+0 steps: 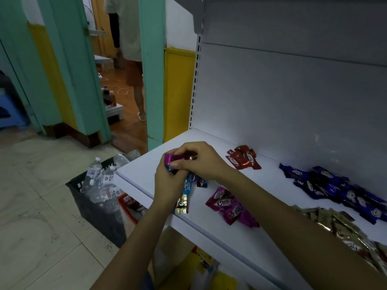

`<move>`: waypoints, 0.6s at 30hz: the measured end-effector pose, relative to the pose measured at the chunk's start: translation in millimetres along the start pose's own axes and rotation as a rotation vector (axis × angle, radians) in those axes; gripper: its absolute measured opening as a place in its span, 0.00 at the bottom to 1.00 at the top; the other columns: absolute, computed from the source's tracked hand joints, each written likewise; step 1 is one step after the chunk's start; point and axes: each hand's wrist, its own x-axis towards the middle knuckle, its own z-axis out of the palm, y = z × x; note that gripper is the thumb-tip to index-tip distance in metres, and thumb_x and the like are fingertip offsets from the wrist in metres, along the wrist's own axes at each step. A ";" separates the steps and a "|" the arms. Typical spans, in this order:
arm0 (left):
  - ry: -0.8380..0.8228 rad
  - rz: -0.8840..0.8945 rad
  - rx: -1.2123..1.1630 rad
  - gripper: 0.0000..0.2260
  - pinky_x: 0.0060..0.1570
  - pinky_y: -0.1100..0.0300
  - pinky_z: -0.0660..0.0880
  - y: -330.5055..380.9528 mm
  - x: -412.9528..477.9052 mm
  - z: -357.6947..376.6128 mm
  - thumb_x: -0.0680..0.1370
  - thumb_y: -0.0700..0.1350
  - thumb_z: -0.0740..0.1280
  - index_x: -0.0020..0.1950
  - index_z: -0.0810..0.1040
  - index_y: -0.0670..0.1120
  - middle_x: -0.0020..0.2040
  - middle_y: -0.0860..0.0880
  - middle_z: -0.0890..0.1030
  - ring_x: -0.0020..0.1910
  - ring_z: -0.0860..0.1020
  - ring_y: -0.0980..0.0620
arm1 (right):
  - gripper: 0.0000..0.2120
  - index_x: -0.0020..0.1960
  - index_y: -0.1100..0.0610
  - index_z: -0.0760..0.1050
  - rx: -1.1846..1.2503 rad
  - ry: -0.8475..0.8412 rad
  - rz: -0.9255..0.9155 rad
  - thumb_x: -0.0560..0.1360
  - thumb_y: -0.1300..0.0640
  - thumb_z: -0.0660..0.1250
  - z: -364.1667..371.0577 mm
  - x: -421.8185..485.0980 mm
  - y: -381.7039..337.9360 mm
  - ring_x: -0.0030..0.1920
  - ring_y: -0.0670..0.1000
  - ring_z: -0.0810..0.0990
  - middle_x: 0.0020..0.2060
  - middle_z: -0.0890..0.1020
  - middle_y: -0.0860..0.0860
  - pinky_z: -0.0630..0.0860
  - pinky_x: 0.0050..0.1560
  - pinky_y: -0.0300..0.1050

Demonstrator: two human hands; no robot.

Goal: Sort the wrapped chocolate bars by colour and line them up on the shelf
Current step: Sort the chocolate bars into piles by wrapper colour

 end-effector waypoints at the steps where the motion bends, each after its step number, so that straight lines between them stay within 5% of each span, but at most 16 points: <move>1: 0.000 0.011 0.018 0.15 0.55 0.46 0.79 0.4 -0.8 0.5 0.77 0.39 0.68 0.64 0.74 0.44 0.54 0.45 0.82 0.52 0.82 0.48 | 0.07 0.47 0.53 0.81 0.022 0.044 0.013 0.70 0.55 0.74 -0.3 1.2 0.3 0.46 0.45 0.80 0.43 0.83 0.47 0.76 0.48 0.39; 6: -0.020 0.105 0.064 0.11 0.50 0.53 0.80 4.7 -3.0 1.5 0.78 0.42 0.68 0.60 0.76 0.45 0.52 0.47 0.82 0.49 0.82 0.52 | 0.04 0.41 0.53 0.80 0.204 0.302 0.119 0.73 0.60 0.70 -15.5 -0.8 3.3 0.41 0.49 0.81 0.38 0.82 0.51 0.79 0.48 0.46; 10: -0.031 0.128 0.109 0.09 0.47 0.58 0.79 4.5 -3.7 -0.2 0.79 0.38 0.65 0.57 0.79 0.46 0.49 0.49 0.83 0.47 0.82 0.53 | 0.04 0.41 0.53 0.79 0.183 0.231 0.164 0.74 0.60 0.70 -25.3 -9.2 6.0 0.35 0.42 0.78 0.35 0.81 0.47 0.73 0.37 0.35; 18: -0.112 0.159 0.170 0.09 0.48 0.58 0.80 5.0 -8.3 -0.5 0.78 0.36 0.65 0.53 0.79 0.48 0.48 0.51 0.82 0.47 0.82 0.55 | 0.03 0.45 0.56 0.79 -0.006 0.287 0.147 0.73 0.58 0.71 -17.6 -26.3 20.2 0.41 0.48 0.80 0.40 0.81 0.50 0.78 0.44 0.44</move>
